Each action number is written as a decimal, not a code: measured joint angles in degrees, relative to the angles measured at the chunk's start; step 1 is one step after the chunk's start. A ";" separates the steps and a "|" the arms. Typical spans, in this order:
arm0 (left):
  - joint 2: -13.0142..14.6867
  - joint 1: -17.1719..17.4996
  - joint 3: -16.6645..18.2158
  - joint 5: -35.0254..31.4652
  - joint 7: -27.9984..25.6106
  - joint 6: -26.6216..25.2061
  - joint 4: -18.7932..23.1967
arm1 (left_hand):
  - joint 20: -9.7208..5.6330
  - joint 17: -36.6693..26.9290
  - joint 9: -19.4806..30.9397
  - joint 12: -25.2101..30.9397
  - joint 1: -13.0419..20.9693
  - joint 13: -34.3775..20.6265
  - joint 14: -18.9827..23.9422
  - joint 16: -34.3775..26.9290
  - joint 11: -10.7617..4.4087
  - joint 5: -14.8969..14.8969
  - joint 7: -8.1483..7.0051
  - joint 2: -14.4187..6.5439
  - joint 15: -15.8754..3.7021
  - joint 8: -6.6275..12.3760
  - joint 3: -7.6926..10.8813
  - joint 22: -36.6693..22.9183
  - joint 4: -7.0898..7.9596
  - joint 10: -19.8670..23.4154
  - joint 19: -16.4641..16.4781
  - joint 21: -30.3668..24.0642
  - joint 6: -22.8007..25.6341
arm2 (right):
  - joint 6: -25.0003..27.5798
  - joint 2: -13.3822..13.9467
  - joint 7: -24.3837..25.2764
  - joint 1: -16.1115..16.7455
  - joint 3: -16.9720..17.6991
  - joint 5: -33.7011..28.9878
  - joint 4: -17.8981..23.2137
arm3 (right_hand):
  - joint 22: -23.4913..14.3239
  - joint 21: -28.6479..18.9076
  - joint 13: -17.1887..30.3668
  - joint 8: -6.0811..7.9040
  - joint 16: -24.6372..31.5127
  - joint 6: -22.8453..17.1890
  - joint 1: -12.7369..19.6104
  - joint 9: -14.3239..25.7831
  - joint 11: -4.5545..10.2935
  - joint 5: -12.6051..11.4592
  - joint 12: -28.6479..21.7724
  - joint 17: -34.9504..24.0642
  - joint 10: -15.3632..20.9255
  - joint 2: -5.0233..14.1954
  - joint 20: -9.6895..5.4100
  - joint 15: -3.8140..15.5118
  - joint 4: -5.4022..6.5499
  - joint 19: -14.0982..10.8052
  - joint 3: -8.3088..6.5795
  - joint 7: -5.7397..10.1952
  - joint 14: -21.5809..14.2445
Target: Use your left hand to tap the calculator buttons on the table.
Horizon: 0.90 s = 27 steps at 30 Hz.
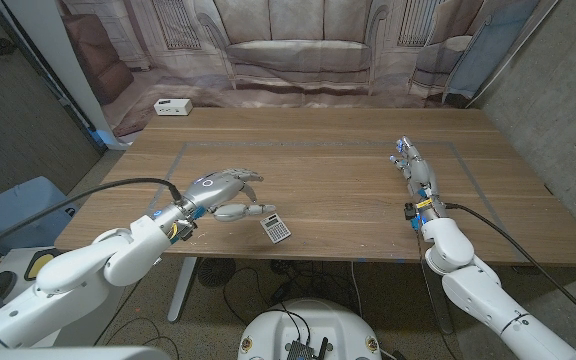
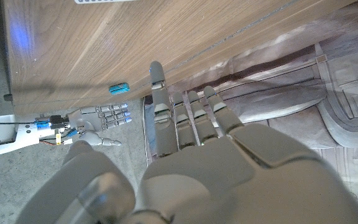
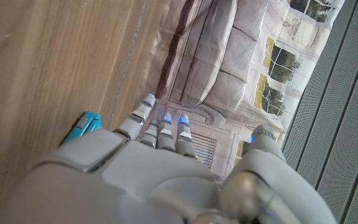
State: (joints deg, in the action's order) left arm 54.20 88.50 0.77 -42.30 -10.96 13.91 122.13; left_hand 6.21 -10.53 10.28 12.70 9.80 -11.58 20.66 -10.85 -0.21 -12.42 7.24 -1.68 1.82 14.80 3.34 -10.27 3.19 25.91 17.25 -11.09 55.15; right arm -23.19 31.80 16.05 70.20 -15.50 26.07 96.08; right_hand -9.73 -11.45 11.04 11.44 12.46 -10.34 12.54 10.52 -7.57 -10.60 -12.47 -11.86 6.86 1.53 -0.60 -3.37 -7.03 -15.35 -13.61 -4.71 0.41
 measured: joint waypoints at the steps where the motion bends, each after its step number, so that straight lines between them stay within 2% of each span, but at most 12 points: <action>1: 0.31 -0.11 -0.35 0.00 -0.23 0.17 -0.10 | 0.00 0.00 0.00 0.00 -0.01 0.00 0.00 0.00 0.13 0.00 0.00 -0.01 0.00 0.00 0.00 0.00 0.00 0.13 0.00 0.00 0.00 | -0.02 0.14 -0.16 0.09 0.09 0.14 0.00 | 0.00 0.00 0.00 0.00 0.00 0.00 0.00 0.00 0.00 0.00 0.00 0.00 0.00 0.00 0.00 0.00 0.00 0.00 0.00 0.00 0.00; 8: 1.32 -0.13 -1.49 -0.53 -1.20 0.29 -0.24 | 0.11 0.00 0.00 0.28 -0.35 0.00 0.77 0.00 -0.41 0.00 0.00 -0.39 -0.31 -0.41 0.23 0.00 0.23 0.82 0.50 0.00 0.00 | -0.05 0.80 -0.82 0.53 0.60 0.75 0.21 | 0.00 0.00 0.00 0.00 0.00 0.00 0.00 0.00 0.00 0.00 0.00 0.00 0.00 0.00 0.00 0.00 0.00 0.00 0.00 0.00 0.00; 10: 1.61 -0.02 -1.82 -1.28 -1.66 0.10 -0.23 | 0.12 0.06 0.00 0.29 0.10 0.00 0.77 0.00 -0.10 0.00 0.00 -0.84 -0.31 -0.62 0.23 0.00 0.23 1.13 0.50 -0.44 0.00 | -0.06 0.97 -1.04 0.63 0.74 0.92 0.32 | 0.00 0.00 0.00 0.00 0.00 0.00 0.00 0.00 0.00 0.00 0.00 0.00 0.00 0.00 0.00 0.00 0.00 0.00 0.00 0.00 0.00; 21: 3.13 0.10 -4.56 -5.97 -4.97 -1.75 -0.03 | 0.23 0.14 0.00 0.29 0.48 0.00 1.25 0.00 -0.71 0.00 -0.62 -1.21 -0.79 -0.84 0.35 0.00 0.11 1.73 0.99 -0.45 0.01 | -0.11 2.15 -2.10 1.15 1.79 1.82 0.82 | 0.00 0.00 0.19 0.00 0.00 0.00 0.00 0.00 0.00 0.00 0.00 0.00 0.00 0.00 0.00 0.00 0.00 0.00 0.00 0.00 0.00; 27: 3.57 -0.19 -6.09 -7.87 -6.80 -3.39 -0.13 | -0.42 0.14 0.00 0.28 0.78 0.00 1.56 -0.40 -0.82 0.00 -1.03 -1.51 -1.10 -1.10 0.60 0.00 -0.14 1.84 1.65 -0.45 0.42 | -0.20 2.47 -2.40 1.33 2.23 2.06 0.86 | 0.00 0.00 0.30 0.00 0.00 0.00 0.00 0.00 0.00 0.00 0.00 0.00 0.00 0.00 0.00 0.00 0.00 0.00 0.00 0.00 0.00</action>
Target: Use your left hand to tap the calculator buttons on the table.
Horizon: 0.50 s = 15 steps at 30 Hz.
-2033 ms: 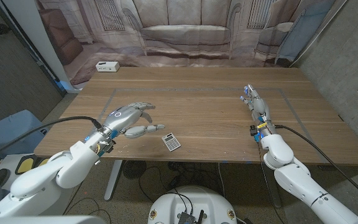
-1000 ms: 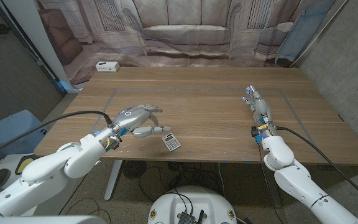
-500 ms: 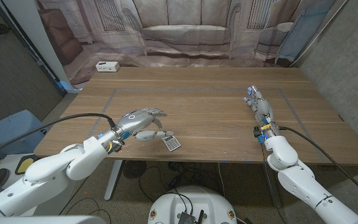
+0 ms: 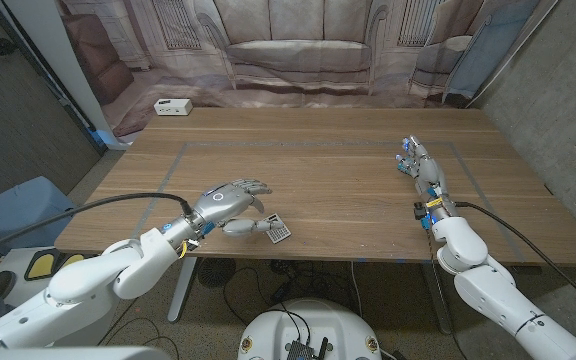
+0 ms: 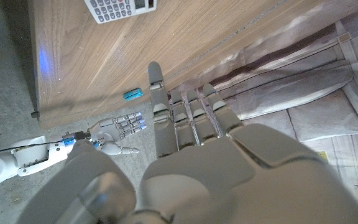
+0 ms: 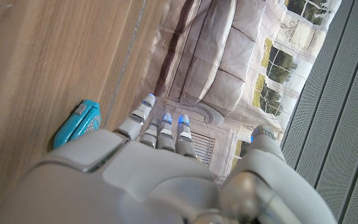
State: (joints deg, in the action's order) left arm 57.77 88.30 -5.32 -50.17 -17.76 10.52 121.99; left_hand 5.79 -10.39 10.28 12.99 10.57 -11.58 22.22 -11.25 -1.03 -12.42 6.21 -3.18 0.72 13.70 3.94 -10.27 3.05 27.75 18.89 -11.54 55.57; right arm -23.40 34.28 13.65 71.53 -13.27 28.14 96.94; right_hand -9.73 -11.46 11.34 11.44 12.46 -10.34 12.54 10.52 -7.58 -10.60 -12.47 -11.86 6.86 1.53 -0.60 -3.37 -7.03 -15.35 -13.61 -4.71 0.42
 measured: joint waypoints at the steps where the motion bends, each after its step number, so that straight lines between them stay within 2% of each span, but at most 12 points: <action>1: 0.06 -0.16 -0.45 -0.24 -0.27 -0.30 -0.15 | -0.07 0.00 0.00 0.00 0.00 0.00 0.00 0.00 0.00 0.00 0.00 0.00 0.00 0.00 0.05 0.00 -0.05 0.00 0.06 0.00 0.00 | -0.01 0.03 -0.03 0.04 0.06 0.07 0.00 | 0.00 0.00 0.00 0.00 0.00 0.00 0.00 0.00 0.00 0.00 0.00 0.00 0.00 0.00 0.00 0.00 0.00 0.00 0.00 0.00 0.00; 4: 0.20 -0.65 -1.54 -0.62 -1.00 -1.01 -0.60 | -0.07 0.00 0.00 0.00 0.00 0.00 0.00 0.00 0.13 0.00 -0.63 0.00 0.00 0.00 0.05 0.00 -0.05 -0.13 0.07 0.00 -0.19 | -0.01 0.11 -0.11 0.12 0.19 0.20 0.00 | 0.00 0.00 0.00 0.00 0.00 0.00 0.00 0.00 0.00 0.00 0.00 0.00 0.00 0.00 0.00 0.00 0.00 0.00 0.00 0.00 0.00; 13: 0.46 -2.81 -5.46 -0.64 -3.52 -2.64 -2.55 | -0.07 -0.01 0.00 0.00 0.30 0.00 -0.45 0.23 0.00 0.00 -1.04 -0.30 -0.01 -0.40 0.22 0.00 -0.22 -0.44 0.07 0.00 0.19 | 0.07 0.20 -0.15 0.28 0.48 0.49 -0.01 | 0.00 0.24 -0.01 0.00 0.00 -0.32 0.00 0.00 0.00 0.00 0.00 0.00 0.00 0.00 0.00 0.00 0.00 0.00 0.00 0.32 0.00; 15: 0.46 -2.81 -5.46 -0.56 -3.82 -2.95 -2.55 | -0.07 -0.01 0.00 0.00 0.31 0.00 -0.45 0.23 0.00 0.00 -1.33 -0.30 -0.01 -0.40 0.22 0.00 -0.22 -0.44 0.07 0.00 -0.11 | 0.08 0.20 -0.15 0.29 0.51 0.50 -0.05 | 0.00 0.24 -0.01 0.00 0.00 -0.32 0.00 0.00 0.00 0.00 0.00 0.00 0.00 0.00 0.00 0.00 0.00 0.00 0.00 0.32 0.00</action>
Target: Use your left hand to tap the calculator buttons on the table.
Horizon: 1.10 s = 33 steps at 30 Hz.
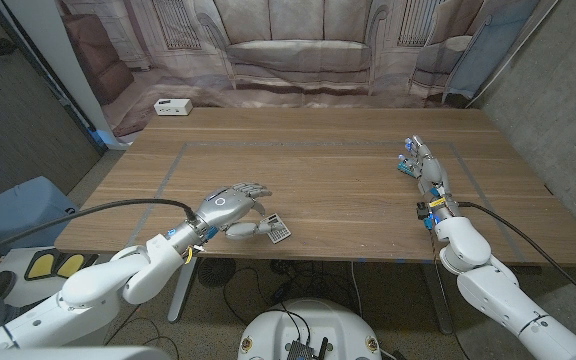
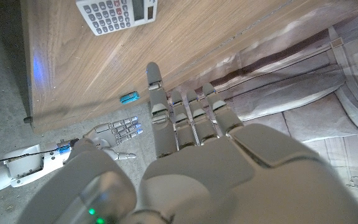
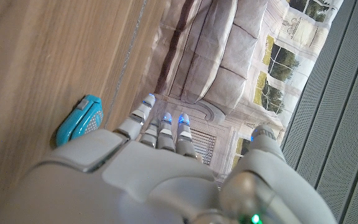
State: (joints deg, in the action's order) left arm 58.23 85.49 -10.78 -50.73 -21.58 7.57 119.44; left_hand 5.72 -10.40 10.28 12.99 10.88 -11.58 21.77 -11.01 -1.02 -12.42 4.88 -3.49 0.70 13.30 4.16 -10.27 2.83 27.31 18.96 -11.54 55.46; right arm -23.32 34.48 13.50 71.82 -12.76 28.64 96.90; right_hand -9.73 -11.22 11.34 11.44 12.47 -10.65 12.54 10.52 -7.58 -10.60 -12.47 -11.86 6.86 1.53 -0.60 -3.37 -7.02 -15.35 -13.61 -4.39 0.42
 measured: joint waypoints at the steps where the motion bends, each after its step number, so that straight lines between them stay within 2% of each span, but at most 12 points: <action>1: 0.00 0.00 0.00 0.12 -0.23 -0.39 0.00 | 0.00 0.00 0.00 0.00 0.00 0.00 0.00 0.00 0.00 0.00 0.00 0.00 0.00 0.00 0.00 0.00 0.00 0.00 0.00 0.00 0.00 | 0.00 0.00 0.00 0.00 0.02 0.00 -0.04 | 0.00 0.00 0.00 0.00 0.00 0.00 0.00 0.00 0.00 0.00 0.00 0.00 0.00 0.00 0.00 0.00 0.00 0.00 0.00 0.00 0.00; 2: 0.20 -0.85 -1.70 0.24 -0.35 -0.66 -0.55 | 0.00 0.00 0.00 0.00 0.01 0.00 0.00 0.00 0.00 0.00 0.00 0.01 0.00 0.00 0.00 0.00 0.00 0.00 0.00 0.00 0.00 | 0.10 -0.02 -0.01 0.00 0.04 0.16 -0.09 | 0.00 0.00 0.00 0.00 0.00 0.00 0.00 0.00 0.00 0.00 0.00 0.00 0.00 0.00 0.00 0.00 0.00 0.00 0.00 0.00 0.00; 12: 1.31 -2.39 -4.93 1.86 -0.10 -2.55 -1.00 | 0.00 0.00 0.00 0.00 0.53 0.00 -0.05 0.00 -0.45 0.00 -0.50 -0.06 -0.48 0.00 0.23 0.00 -0.23 0.46 0.00 0.00 0.96 | 0.12 -0.24 -0.33 -0.35 0.06 0.54 -0.70 | 0.00 0.00 0.00 0.00 -0.17 0.00 0.00 0.00 0.10 0.00 0.49 0.00 0.10 0.00 0.00 0.31 -0.24 0.00 0.24 0.00 -0.32; 19: 2.01 -3.14 -6.64 3.06 0.74 -3.64 -1.12 | 0.00 0.00 -0.01 0.00 0.54 0.00 0.22 0.00 -0.31 0.00 -0.17 -0.07 -0.84 0.00 0.24 0.00 -0.25 0.75 0.00 0.00 1.25 | 0.19 -0.25 -0.49 -0.46 0.06 0.85 -0.80 | 0.00 0.00 -0.01 0.00 -0.40 0.01 0.32 0.00 0.21 0.00 0.49 0.00 0.21 0.32 0.00 0.31 -0.24 0.00 0.24 0.00 -0.32; 21: 2.38 -3.47 -7.34 3.20 0.93 -4.04 -1.12 | 0.13 0.00 -0.01 0.00 0.91 0.00 0.22 0.00 -0.29 0.00 -0.18 -0.45 -0.84 -0.52 0.46 0.01 -0.47 0.73 -0.13 0.00 1.25 | 0.23 -0.23 -0.60 -0.47 0.07 0.99 -0.85 | 0.00 0.00 -0.01 0.00 -0.40 0.01 0.31 0.00 0.21 0.00 0.49 0.00 0.21 0.31 0.00 0.31 -0.24 0.00 0.24 0.00 -0.31; 26: 2.90 -4.02 -8.65 3.12 1.02 -5.06 -1.13 | 0.44 -0.01 -0.01 -0.86 0.93 0.00 -2.25 0.45 -0.21 0.00 -0.76 -0.47 -0.86 -1.70 0.63 0.00 -0.63 -1.87 -0.47 0.00 -0.71 | 0.23 -0.18 -0.80 -0.51 0.16 1.22 -1.01 | 0.00 -0.01 -0.01 0.00 -0.40 0.01 0.31 0.00 0.21 0.00 0.49 0.00 0.21 0.31 0.00 0.31 -0.24 0.00 0.24 -0.01 -0.31; 30: 3.11 -4.42 -9.53 2.69 0.77 -5.96 -1.34 | -0.11 -0.01 -0.01 -1.79 1.21 0.00 -6.18 0.88 -0.18 0.45 -1.69 -0.74 -0.92 -2.51 0.68 0.00 -0.69 -6.20 -3.02 0.69 -3.09 | 0.24 -0.17 -0.91 -0.55 0.18 1.37 -1.20 | 0.00 -0.01 -0.01 0.00 -0.40 0.01 0.31 0.00 0.21 0.00 0.49 0.00 0.21 0.31 0.00 0.31 -0.24 0.00 0.24 -0.01 -0.31; 33: 3.21 -4.90 -10.47 2.41 0.56 -6.42 -1.56 | -0.31 -0.01 -0.01 -1.79 1.21 0.00 -7.56 0.88 -0.29 0.45 -1.91 -0.74 -0.84 -2.72 0.44 0.00 -0.94 -7.51 -4.21 0.82 -3.61 | 0.24 -0.16 -0.99 -0.55 0.19 1.48 -1.29 | 0.00 -0.01 -0.01 0.00 -0.39 0.01 0.31 0.00 0.21 0.00 0.49 0.00 0.21 0.31 0.00 0.31 -0.24 0.00 0.24 -0.01 -0.31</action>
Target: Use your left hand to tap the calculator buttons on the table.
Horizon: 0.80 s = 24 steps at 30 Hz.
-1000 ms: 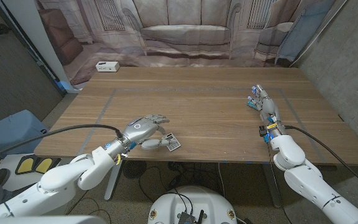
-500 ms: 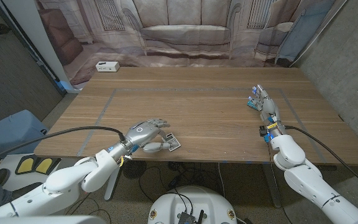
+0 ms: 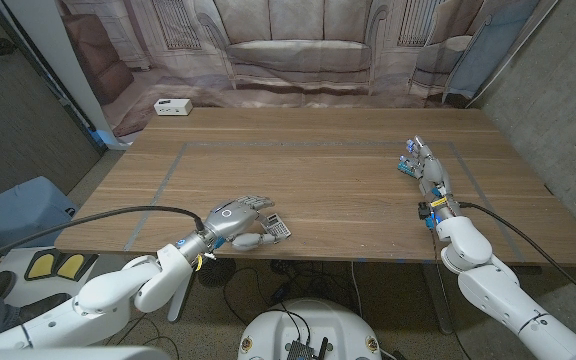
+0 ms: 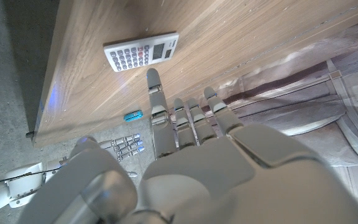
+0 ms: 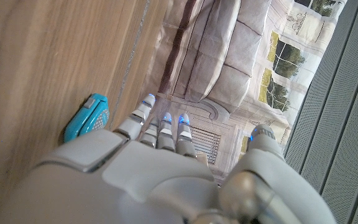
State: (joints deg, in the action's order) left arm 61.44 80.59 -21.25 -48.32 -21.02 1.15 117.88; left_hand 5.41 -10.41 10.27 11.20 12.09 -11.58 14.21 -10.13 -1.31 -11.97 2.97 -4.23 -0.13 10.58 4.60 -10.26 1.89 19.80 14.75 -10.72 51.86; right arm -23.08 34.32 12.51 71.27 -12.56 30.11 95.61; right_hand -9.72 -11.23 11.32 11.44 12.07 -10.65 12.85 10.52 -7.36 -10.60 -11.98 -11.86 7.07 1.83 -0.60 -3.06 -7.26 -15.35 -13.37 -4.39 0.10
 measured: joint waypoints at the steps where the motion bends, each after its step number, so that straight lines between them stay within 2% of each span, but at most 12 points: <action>1: 0.00 -0.01 -0.01 -0.02 0.00 -0.07 -0.01 | 0.00 0.00 0.00 0.00 0.00 0.00 0.00 0.00 -0.11 0.00 0.00 0.00 0.00 0.00 0.00 0.00 0.00 -0.11 0.00 0.00 0.00 | 0.00 0.00 0.00 0.00 0.00 0.00 -0.01 | 0.00 0.00 0.00 0.00 0.00 0.00 0.00 0.00 0.00 0.00 0.00 0.00 0.00 0.00 0.00 0.00 0.00 0.00 0.00 0.00 0.00; 5: 0.09 -0.71 -1.02 -0.20 -0.01 -0.56 -0.30 | 0.27 0.00 0.00 0.00 0.38 0.00 -0.08 0.00 -0.20 0.00 -0.19 0.38 -0.08 0.41 0.00 0.00 0.00 -0.20 -0.26 0.00 0.90 | 0.00 0.04 -0.02 0.00 0.04 0.04 -0.08 | 0.00 0.00 0.00 0.00 0.00 0.00 0.00 0.00 0.00 0.00 0.00 0.00 0.00 0.00 0.00 0.00 0.00 0.00 0.00 0.00 0.00; 9: 0.15 -1.30 -1.72 -0.26 -0.01 -0.82 -0.52 | 0.27 0.00 0.00 0.00 0.38 0.00 -0.30 0.00 -0.21 0.00 0.37 0.38 -0.30 0.94 0.00 0.00 0.00 -0.18 -0.26 0.00 2.33 | 0.00 0.06 -0.02 0.07 0.12 0.05 -0.08 | 0.00 0.00 0.00 -0.23 0.00 0.00 0.00 0.00 0.00 0.00 0.00 0.00 0.00 0.00 0.00 0.00 0.00 0.00 0.00 0.00 0.00; 15: 0.37 -2.69 -3.34 -0.27 0.35 -1.20 -0.80 | 0.44 0.00 0.00 0.00 0.38 0.00 -0.30 0.00 -0.21 0.00 0.41 0.38 -0.30 0.96 0.00 0.00 0.00 -0.18 -0.43 0.00 3.12 | -0.10 0.06 0.15 0.28 0.25 0.08 -0.08 | 0.00 0.00 0.00 -0.23 0.00 0.00 0.00 0.00 0.00 0.00 0.00 0.00 0.00 0.00 0.00 0.00 0.00 0.00 0.00 0.00 0.00; 24: 0.44 -3.06 -3.74 -0.27 0.88 -1.65 -0.84 | 0.44 0.00 0.00 0.00 0.38 0.00 -0.30 0.00 -0.21 0.00 0.09 0.38 -0.30 0.96 -0.17 0.00 -0.17 -0.17 -0.43 0.00 3.42 | -0.16 0.01 0.20 0.58 0.43 0.09 -0.15 | 0.00 0.00 -0.01 -0.23 0.00 0.00 0.00 0.00 0.00 0.00 0.00 0.00 0.00 0.00 0.00 0.00 0.00 0.00 0.00 0.00 0.00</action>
State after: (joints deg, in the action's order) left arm 61.89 77.53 -24.99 -48.59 -20.13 -0.49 117.05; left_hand 5.85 -10.41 10.26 11.20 12.47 -11.58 13.91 -10.14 -1.53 -11.97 3.06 -3.85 -0.43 11.53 4.42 -10.26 1.72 19.63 14.32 -10.72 55.28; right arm -23.24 34.33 12.72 71.84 -12.13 30.21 95.46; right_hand -9.73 -11.23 11.32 11.22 12.07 -10.64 12.85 10.52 -7.37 -10.60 -11.98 -11.86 7.07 1.83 -0.60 -3.06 -7.26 -15.35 -13.38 -4.40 0.11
